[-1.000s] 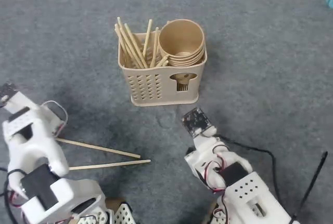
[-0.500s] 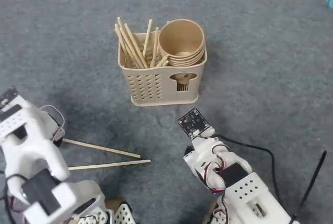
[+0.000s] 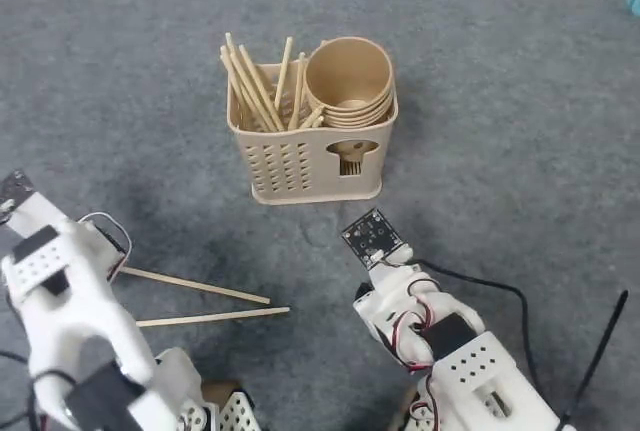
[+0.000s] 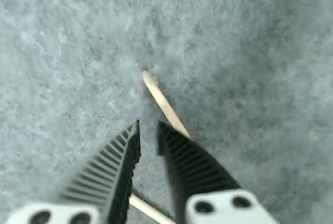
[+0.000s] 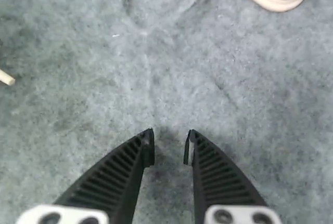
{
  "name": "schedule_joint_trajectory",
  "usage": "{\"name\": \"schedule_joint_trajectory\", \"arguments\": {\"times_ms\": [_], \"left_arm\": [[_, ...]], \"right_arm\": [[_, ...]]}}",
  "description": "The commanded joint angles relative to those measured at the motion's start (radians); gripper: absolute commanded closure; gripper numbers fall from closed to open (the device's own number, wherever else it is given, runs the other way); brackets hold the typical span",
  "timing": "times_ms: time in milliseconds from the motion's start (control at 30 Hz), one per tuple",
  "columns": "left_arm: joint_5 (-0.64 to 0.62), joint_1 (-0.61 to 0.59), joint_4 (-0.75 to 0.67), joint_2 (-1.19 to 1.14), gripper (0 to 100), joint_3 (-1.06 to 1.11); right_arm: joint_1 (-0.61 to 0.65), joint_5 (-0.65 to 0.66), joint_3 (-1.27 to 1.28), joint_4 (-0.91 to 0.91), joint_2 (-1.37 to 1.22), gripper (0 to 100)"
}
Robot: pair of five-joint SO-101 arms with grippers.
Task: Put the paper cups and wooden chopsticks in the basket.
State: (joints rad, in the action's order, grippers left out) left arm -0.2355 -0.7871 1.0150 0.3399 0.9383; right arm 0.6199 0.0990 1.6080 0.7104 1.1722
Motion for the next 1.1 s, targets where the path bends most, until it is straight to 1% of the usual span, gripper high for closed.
{"name": "schedule_joint_trajectory", "arguments": {"times_ms": [0, 67, 233, 333, 400, 467, 567, 633, 733, 867, 967, 1067], "left_arm": [[-0.060, 0.000, -0.021, -0.155, 85, -0.114], [-0.078, 0.000, -0.021, -0.247, 83, -0.170], [-0.081, -0.002, -0.012, -0.451, 83, -0.305], [-0.081, -0.002, 0.035, -0.506, 83, -0.371], [-0.081, 0.000, 0.038, -0.523, 83, -0.378], [-0.081, 0.002, 0.037, -0.523, 86, -0.375], [-0.075, 0.002, 0.037, -0.523, 99, -0.374], [-0.075, 0.002, 0.044, -0.523, 98, -0.374], [-0.075, 0.009, 0.054, -0.522, 99, -0.374], [-0.038, 0.028, 0.121, -0.505, 99, -0.389], [-0.028, 0.028, 0.161, -0.427, 99, -0.390], [-0.028, 0.028, 0.212, -0.295, 99, -0.390]], "right_arm": [[-0.010, 0.015, -0.009, 0.005, 0.027, 89.7], [-0.010, 0.015, -0.009, 0.007, 0.027, 89.7], [-0.010, 0.015, -0.021, 0.042, 0.028, 89.4], [-0.010, 0.015, -0.023, 0.045, 0.028, 89.4], [-0.010, 0.015, -0.023, 0.045, 0.028, 89.4], [-0.010, 0.015, -0.023, 0.044, 0.028, 89.4], [-0.010, 0.015, -0.023, 0.042, 0.028, 89.4], [-0.010, 0.015, -0.023, 0.039, 0.028, 89.5], [-0.010, 0.015, -0.023, 0.038, 0.028, 89.5], [-0.010, 0.015, -0.025, 0.038, 0.028, 89.5], [-0.013, 0.015, -0.025, 0.036, 0.028, 89.5], [-0.013, 0.015, -0.025, 0.036, 0.028, 89.5]]}}
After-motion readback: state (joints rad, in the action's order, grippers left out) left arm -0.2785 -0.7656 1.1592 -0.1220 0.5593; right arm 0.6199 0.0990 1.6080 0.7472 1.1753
